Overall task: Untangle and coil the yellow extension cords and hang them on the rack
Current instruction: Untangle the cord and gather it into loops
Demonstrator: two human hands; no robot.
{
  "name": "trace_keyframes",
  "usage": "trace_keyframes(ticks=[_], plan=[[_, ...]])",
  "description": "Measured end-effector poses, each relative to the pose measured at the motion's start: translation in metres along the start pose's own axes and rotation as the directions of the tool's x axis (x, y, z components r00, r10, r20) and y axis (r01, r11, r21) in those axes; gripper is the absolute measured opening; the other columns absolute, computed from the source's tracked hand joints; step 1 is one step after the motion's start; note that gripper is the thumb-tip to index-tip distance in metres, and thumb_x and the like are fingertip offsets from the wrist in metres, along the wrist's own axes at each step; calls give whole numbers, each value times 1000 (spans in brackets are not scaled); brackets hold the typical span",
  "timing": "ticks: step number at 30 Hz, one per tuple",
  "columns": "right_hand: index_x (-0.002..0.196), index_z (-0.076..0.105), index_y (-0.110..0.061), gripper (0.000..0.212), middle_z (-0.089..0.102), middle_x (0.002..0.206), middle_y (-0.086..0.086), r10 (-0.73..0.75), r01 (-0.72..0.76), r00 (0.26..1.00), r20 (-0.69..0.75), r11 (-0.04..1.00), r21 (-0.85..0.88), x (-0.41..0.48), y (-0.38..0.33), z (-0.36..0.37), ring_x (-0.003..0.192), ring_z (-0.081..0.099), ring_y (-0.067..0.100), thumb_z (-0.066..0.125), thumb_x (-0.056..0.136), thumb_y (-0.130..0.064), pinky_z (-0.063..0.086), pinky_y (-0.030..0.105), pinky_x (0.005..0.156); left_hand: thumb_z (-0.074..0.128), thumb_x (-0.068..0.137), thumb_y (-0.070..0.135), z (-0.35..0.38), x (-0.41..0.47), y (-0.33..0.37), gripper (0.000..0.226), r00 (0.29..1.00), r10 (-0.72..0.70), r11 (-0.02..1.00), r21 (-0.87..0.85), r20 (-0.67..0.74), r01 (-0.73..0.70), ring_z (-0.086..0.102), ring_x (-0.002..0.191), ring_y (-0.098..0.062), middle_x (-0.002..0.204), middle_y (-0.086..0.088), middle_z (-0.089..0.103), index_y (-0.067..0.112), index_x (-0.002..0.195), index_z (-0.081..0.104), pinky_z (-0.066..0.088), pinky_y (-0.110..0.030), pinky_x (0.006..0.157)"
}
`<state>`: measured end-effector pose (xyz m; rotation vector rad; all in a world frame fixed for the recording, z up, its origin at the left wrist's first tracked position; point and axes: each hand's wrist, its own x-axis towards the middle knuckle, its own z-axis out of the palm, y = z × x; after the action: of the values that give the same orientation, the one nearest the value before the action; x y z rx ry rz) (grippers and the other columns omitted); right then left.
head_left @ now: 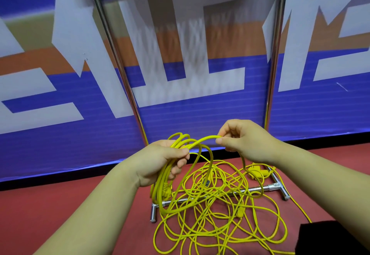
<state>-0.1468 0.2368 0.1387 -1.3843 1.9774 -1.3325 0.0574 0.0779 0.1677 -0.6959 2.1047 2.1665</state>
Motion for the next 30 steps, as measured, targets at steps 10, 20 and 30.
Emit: trace_keyframes(ticks=[10, 20, 30], plan=[[98, 52, -20, 33, 62, 76, 21, 25, -36, 989, 143, 996, 76, -4, 6, 3, 71, 58, 24, 76, 81, -34, 48, 51, 68, 56, 98, 29, 1, -6, 14, 27, 968, 134, 987, -57, -211, -149, 18, 39, -6, 52, 3, 23, 14, 75, 53, 17, -14, 37], [87, 68, -23, 6, 65, 72, -3, 84, -35, 970, 230, 977, -210, -2, 18, 12, 61, 53, 3, 70, 90, -18, 45, 26, 65, 59, 89, 32, -7, -10, 16, 23, 912, 292, 909, -214, -287, -358, 24, 36, -5, 51, 4, 27, 13, 77, 55, 18, -18, 40], [88, 67, -15, 14, 72, 74, 5, 160, -159, 987, 24, 987, -18, 2, 19, 4, 71, 64, 18, 78, 82, -9, 56, 49, 81, 56, 98, 25, -17, -3, 3, 19, 908, 256, 942, -124, -333, -311, 50, 54, -15, 65, -3, 48, 11, 85, 57, 47, -27, 50]])
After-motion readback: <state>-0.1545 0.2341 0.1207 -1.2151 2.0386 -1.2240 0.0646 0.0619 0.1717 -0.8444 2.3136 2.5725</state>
